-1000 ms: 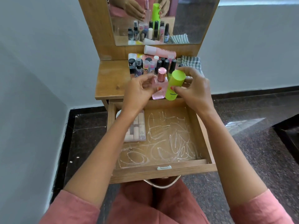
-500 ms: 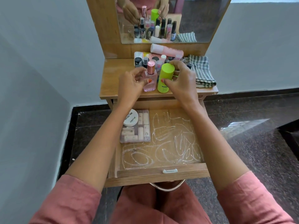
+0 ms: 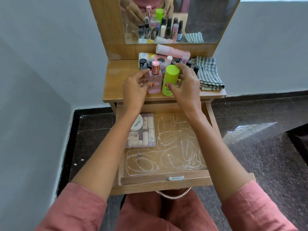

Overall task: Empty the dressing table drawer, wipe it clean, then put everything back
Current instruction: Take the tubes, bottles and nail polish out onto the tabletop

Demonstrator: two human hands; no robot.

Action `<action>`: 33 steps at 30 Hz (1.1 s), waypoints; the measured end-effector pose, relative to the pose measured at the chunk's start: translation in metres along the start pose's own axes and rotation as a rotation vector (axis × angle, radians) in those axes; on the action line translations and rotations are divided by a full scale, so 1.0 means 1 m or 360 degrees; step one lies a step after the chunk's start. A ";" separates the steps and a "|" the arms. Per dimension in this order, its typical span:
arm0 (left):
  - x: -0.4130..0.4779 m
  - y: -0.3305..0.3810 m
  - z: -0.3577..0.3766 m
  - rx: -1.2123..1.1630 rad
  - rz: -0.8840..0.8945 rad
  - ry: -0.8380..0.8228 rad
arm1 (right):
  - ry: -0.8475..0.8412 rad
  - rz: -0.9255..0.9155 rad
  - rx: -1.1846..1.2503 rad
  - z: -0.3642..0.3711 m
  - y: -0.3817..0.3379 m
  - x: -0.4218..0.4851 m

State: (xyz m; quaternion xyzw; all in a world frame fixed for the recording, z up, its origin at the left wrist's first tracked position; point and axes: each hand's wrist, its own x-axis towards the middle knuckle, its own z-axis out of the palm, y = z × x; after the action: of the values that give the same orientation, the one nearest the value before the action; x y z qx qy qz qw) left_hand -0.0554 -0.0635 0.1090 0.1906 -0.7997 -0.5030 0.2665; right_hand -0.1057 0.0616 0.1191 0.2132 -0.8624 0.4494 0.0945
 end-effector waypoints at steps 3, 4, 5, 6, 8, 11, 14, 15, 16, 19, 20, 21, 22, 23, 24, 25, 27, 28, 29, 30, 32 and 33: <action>-0.002 -0.003 0.002 0.0010 0.0010 0.0038 | 0.0013 0.0031 0.0017 0.004 0.003 -0.003; -0.002 -0.004 0.003 0.0012 0.0010 0.0050 | 0.0013 0.0041 0.0027 0.004 0.004 -0.004; -0.003 -0.004 0.003 0.0014 0.0013 0.0061 | 0.0016 0.0055 0.0036 0.005 0.005 -0.006; -0.005 -0.004 0.003 0.0017 0.0017 0.0071 | 0.0022 0.0071 0.0043 0.004 0.006 -0.008; -0.008 -0.005 0.001 0.0017 0.0016 0.0097 | 0.0062 0.0080 0.0058 0.002 0.007 -0.014; -0.018 -0.006 -0.002 -0.0008 -0.0014 0.0149 | 0.0151 0.0090 0.0096 0.000 0.010 -0.024; -0.038 -0.009 -0.007 -0.0004 -0.0057 0.0196 | 0.0153 0.0118 0.0145 -0.001 0.017 -0.038; -0.046 -0.011 -0.007 0.0007 -0.0085 0.0192 | 0.0132 0.0142 0.0165 0.000 0.019 -0.043; -0.055 -0.013 -0.008 0.0009 -0.0134 0.0177 | 0.0099 0.0184 0.0182 0.001 0.022 -0.050; -0.083 -0.023 -0.007 0.0046 -0.0336 0.0105 | -0.0066 0.0364 0.0190 0.008 0.032 -0.067; -0.093 -0.026 -0.007 0.0070 -0.0410 0.0089 | -0.0149 0.0416 0.0172 0.011 0.035 -0.071; -0.101 -0.030 -0.008 0.0073 -0.0494 0.0075 | -0.0241 0.0459 0.0139 0.014 0.039 -0.075; -0.109 -0.034 -0.008 0.0051 -0.0597 0.0063 | -0.0338 0.0502 0.0094 0.017 0.042 -0.078; -0.115 -0.038 -0.008 0.0012 -0.0720 0.0060 | -0.0434 0.0554 0.0046 0.019 0.045 -0.081; -0.121 -0.042 -0.009 -0.0037 -0.0857 0.0067 | -0.0520 0.0612 0.0006 0.022 0.047 -0.084; -0.127 -0.046 -0.009 -0.0093 -0.0996 0.0088 | -0.0589 0.0672 -0.0020 0.024 0.049 -0.088; -0.135 -0.051 -0.009 -0.0194 -0.1211 0.0133 | -0.0676 0.0760 -0.0036 0.029 0.050 -0.095; -0.138 -0.051 -0.009 -0.0216 -0.1282 0.0138 | -0.0710 0.0784 -0.0044 0.033 0.049 -0.098; -0.140 -0.051 -0.008 -0.0222 -0.1329 0.0137 | -0.0764 0.0794 -0.0058 0.036 0.047 -0.100; -0.142 -0.050 -0.007 -0.0223 -0.1356 0.0138 | -0.0851 0.0794 -0.0083 0.039 0.046 -0.102; -0.143 -0.050 -0.007 -0.0223 -0.1366 0.0147 | -0.1062 0.0704 -0.0221 0.046 0.042 -0.106; -0.144 -0.050 -0.007 -0.0220 -0.1359 0.0150 | -0.1145 0.0606 -0.0307 0.049 0.039 -0.108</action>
State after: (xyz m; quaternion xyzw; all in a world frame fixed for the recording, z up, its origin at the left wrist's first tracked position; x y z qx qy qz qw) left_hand 0.0633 -0.0069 0.0327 0.5087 -0.6005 -0.6113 0.0831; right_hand -0.0254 0.0719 0.0232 0.1834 -0.9026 0.2728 -0.2779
